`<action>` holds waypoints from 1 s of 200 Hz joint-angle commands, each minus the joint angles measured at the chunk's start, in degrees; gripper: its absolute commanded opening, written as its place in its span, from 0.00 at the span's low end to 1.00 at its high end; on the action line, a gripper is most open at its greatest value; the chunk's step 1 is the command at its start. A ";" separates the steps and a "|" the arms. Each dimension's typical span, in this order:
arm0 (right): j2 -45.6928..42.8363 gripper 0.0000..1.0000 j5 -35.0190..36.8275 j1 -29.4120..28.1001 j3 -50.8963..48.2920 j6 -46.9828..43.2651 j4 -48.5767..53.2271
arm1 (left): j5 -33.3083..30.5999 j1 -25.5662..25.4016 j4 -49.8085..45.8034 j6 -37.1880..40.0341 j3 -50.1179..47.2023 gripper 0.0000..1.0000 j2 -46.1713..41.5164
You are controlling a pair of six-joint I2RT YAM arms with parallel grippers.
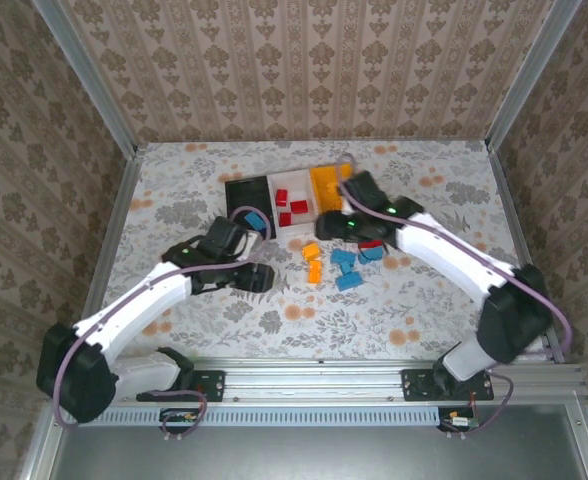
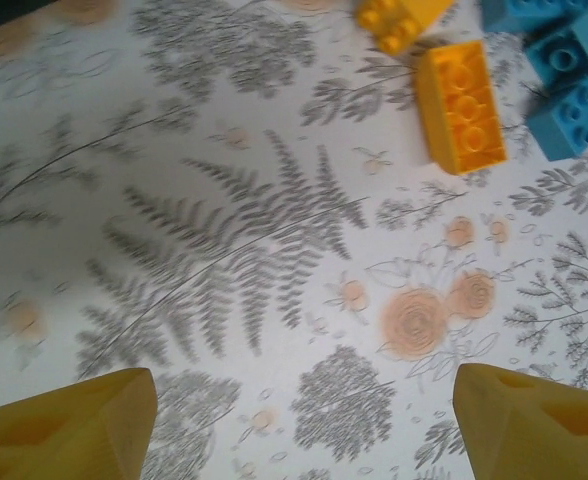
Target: Sort the legos into containers by color
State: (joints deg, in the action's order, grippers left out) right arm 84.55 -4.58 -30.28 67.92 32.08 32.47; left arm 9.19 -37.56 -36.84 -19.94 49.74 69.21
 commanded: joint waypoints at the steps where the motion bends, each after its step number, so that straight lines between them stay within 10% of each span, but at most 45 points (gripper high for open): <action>1: -5.35 0.78 -1.21 3.19 -11.95 1.32 0.04 | -1.88 -3.36 3.39 -1.03 4.36 0.80 4.37; 86: 3.86 0.99 2.64 -2.46 -13.12 -9.86 1.33 | -1.84 -4.02 5.16 -4.23 4.03 0.80 4.38; 200: 18.15 0.76 10.12 -5.83 -2.00 -10.15 9.95 | 1.13 3.02 4.04 -3.16 -1.49 0.81 -2.44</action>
State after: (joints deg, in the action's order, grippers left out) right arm 101.54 3.36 -35.42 64.69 21.37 38.50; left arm 9.04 -35.14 -31.73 -23.38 49.08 67.46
